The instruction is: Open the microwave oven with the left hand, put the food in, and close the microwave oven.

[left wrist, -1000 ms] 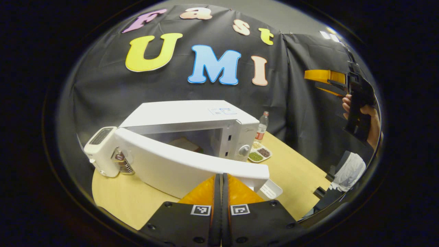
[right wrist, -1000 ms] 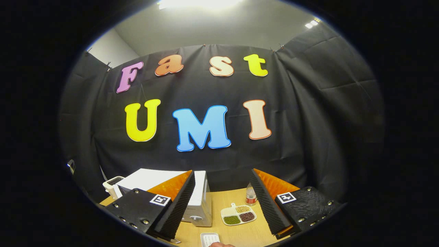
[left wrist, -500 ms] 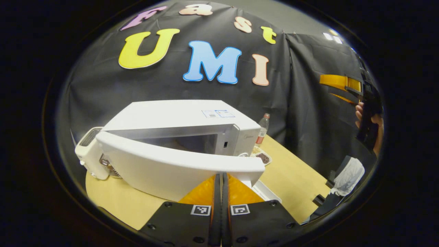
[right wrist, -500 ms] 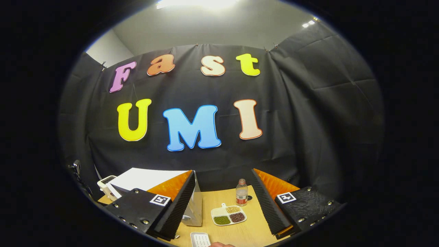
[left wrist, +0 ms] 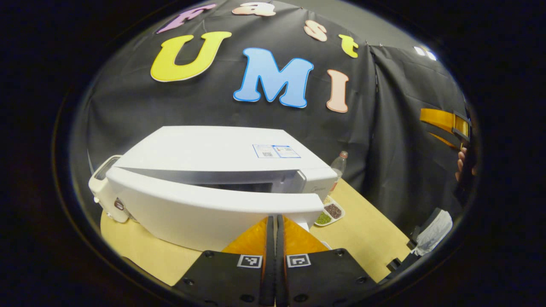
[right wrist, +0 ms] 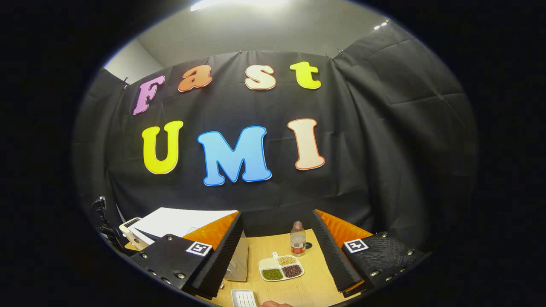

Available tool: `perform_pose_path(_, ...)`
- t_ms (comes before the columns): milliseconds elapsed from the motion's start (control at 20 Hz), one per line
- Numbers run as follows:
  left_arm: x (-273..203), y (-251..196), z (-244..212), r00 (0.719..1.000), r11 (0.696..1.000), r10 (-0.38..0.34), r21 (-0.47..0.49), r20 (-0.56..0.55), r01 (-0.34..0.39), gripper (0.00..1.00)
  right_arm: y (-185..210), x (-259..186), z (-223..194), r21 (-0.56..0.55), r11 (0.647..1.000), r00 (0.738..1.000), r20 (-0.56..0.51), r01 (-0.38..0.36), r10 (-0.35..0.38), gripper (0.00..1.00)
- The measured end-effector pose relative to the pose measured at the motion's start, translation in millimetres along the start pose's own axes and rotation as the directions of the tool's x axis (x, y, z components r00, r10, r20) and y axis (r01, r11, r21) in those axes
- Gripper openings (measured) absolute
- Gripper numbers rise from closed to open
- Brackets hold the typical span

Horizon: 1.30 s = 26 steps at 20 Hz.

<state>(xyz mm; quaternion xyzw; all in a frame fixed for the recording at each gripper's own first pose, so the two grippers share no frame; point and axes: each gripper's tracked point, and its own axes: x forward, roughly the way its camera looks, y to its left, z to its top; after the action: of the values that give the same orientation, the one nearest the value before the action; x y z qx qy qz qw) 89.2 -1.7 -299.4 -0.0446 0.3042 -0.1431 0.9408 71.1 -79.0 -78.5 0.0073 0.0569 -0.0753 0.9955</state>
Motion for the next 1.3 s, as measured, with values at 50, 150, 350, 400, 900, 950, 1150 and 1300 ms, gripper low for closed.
perform_pose_path(50,4.8,1.2,2.2,1.000,1.000,0.002,-0.004,0.001,-0.002,0.07,-1.5,1.4,0.4,-0.002,1.000,1.000,0.001,0.000,0.000,0.96)
perform_pose_path(150,12.1,1.9,5.8,1.000,1.000,0.006,-0.008,0.005,-0.006,0.07,-6.4,3.5,-0.1,-0.002,1.000,1.000,0.004,0.004,-0.004,0.97)
perform_pose_path(350,28.8,9.2,12.2,0.999,0.999,0.034,-0.017,0.003,-0.034,0.07,-14.9,7.0,-4.4,0.006,1.000,1.000,-0.008,0.016,-0.016,0.96)
perform_pose_path(400,33.3,12.5,12.2,0.999,0.999,0.043,-0.025,0.001,-0.043,0.07,-16.4,7.2,-4.6,0.007,1.000,1.000,-0.010,0.019,-0.019,0.97)
perform_pose_path(900,41.1,7.3,1.5,0.999,0.999,0.040,-0.014,-0.020,-0.040,0.09,-13.5,9.6,-8.8,0.011,1.000,1.000,-0.018,0.021,-0.021,0.96)
perform_pose_path(950,39.9,8.1,1.9,0.999,0.999,0.042,-0.006,-0.018,-0.043,0.07,-11.9,9.3,-8.3,0.010,1.000,1.000,-0.019,0.019,-0.019,0.96)
perform_pose_path(1150,40.2,8.2,2.3,0.999,0.999,0.042,-0.005,-0.013,-0.042,0.07,-5.8,5.3,-8.1,0.003,1.000,1.000,-0.017,0.010,-0.010,0.96)
perform_pose_path(1300,40.1,8.6,3.0,0.999,0.999,0.047,0.003,-0.010,-0.047,0.07,-2.2,0.6,-8.6,-0.003,1.000,1.000,-0.019,0.002,-0.002,0.96)
